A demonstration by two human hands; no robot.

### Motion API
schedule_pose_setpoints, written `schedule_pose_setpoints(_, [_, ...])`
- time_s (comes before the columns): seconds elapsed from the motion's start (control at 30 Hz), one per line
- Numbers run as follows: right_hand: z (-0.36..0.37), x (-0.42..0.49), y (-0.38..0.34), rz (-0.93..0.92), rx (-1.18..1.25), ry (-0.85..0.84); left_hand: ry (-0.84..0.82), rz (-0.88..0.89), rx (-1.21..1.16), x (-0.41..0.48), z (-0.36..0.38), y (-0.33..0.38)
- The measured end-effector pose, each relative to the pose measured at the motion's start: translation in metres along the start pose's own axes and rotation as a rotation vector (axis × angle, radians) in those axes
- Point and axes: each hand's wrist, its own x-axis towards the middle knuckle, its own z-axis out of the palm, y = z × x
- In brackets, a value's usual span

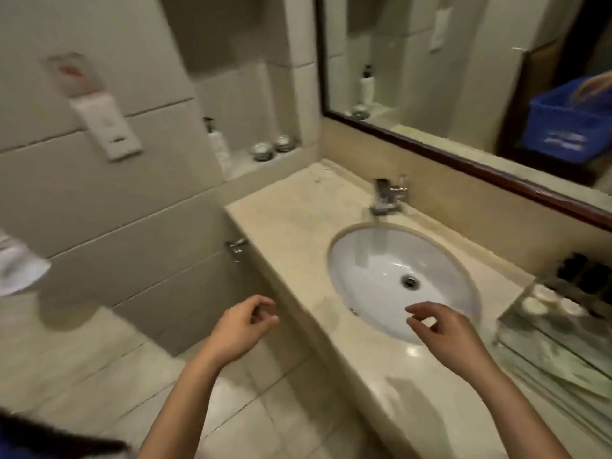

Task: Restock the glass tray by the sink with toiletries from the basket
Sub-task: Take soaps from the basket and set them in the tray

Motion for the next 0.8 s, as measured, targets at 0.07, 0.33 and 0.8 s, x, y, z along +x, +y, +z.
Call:
schedule_pose_setpoints(0.07, [0.046,-0.011,-0.05,-0.104,-0.022,-0.117,0.076,-0.094,-0.046,-0.047,-0.039,-0.047])
schedule_pose_setpoints(0.33, [0.228,-0.102,-0.228,-0.551,-0.141,-0.545,0.396,-0.464,-0.111,-0.257,-0.153,-0.205])
schedule_pose_setpoints(0.8, [0.415,-0.277,-0.452,-1.277,-0.339,-0.913,0.98,-0.95,-0.308,-0.519,-0.186,-0.328])
